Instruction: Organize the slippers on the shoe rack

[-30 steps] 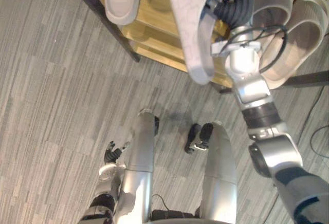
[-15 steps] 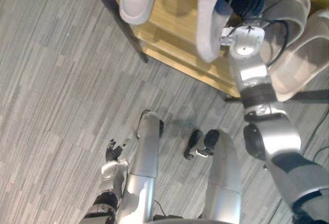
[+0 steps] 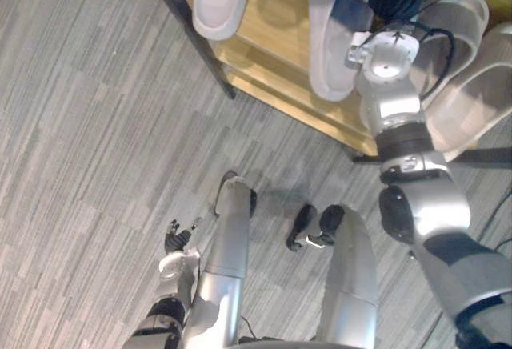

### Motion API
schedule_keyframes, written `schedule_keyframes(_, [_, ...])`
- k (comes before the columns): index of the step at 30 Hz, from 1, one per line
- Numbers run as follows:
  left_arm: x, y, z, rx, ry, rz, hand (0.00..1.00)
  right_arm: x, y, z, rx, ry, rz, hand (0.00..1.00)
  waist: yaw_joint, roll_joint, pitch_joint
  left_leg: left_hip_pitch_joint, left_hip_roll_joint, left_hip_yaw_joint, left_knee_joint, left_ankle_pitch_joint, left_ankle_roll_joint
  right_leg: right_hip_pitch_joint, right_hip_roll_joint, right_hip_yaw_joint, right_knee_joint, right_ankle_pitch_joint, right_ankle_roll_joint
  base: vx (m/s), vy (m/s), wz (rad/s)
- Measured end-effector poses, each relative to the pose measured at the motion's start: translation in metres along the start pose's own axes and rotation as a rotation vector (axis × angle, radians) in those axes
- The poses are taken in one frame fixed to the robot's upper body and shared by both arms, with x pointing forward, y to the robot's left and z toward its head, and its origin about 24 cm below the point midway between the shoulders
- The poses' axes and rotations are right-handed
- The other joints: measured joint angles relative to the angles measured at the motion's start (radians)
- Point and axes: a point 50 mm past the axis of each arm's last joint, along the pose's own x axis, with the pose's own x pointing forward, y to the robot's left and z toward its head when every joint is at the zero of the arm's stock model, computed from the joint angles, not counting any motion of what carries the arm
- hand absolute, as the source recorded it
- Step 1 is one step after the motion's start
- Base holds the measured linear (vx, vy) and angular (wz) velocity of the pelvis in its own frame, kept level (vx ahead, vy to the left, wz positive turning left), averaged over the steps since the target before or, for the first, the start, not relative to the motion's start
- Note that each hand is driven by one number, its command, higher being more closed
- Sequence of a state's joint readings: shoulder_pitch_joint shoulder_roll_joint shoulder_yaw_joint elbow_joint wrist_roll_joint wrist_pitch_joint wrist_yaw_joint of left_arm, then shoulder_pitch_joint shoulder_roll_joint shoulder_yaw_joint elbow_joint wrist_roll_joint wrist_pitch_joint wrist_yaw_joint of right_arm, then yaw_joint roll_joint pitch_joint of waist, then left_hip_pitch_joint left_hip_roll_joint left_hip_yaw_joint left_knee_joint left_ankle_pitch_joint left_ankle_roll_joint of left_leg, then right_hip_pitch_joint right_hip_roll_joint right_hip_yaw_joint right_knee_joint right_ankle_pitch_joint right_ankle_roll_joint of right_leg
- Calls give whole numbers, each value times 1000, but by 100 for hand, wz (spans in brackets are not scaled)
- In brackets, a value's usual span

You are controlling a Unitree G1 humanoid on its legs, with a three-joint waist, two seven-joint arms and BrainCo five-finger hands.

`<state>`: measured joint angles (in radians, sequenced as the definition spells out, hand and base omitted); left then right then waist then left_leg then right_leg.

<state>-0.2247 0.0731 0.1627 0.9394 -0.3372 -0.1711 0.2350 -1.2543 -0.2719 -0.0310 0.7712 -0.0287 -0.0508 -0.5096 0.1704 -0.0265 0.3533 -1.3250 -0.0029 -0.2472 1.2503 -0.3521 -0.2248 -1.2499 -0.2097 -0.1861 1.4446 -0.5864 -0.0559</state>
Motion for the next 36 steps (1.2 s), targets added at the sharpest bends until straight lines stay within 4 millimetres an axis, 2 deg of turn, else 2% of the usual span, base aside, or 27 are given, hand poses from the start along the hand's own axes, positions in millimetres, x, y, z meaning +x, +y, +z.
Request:
schedule_keyframes(7, [0, 1, -2, -4, 8, 5, 0, -9, 17, -3, 6, 8, 74, 0, -1, -1, -23, 35, 25, 11, -28, 0, -1, 34, 17, -3, -36, 7, -8, 18, -9, -5])
schedule_keyframes(15, [0, 1, -2, -13, 12, 7, 0, -16, 27, -7, 14, 22, 169, 0, -4, -1, -24, 68, 43, 27, -41, 0, -1, 72, 21, -5, -56, 7, -5, 16, 2, -1])
schedule_keyframes(21, [0, 6, -3, -43, 27, 31, 0, -40, 45, -24, 96, 93, 232, 0, -11, -1, -24, 76, 51, 32, -48, 0, 1, 79, 33, -4, -68, 10, -5, 14, 5, -3])
schedule_keyframes(25, [0, 9, -4, -60, 37, 46, 0, -61, 45, -26, 209, 77, 246, 0, -18, -2, -24, 87, 63, 45, -48, -1, 1, 93, 36, -5, -72, 12, -7, 24, 3, -2])
schedule_keyframes(30, [1, 13, -5, -88, 43, 52, 0, -91, 44, -40, 314, 114, 245, 0, -39, -3, -23, 117, 69, 51, -60, -1, 3, 120, 38, -3, -82, 5, 7, -2, 1, -1])
schedule_keyframes(36, [1, 14, -5, -78, 41, 58, 0, -103, 42, -50, 338, 147, 253, 0, -44, -6, -22, 122, 80, 62, -64, -2, 4, 122, 46, 3, -89, 7, 8, 1, 4, -4])
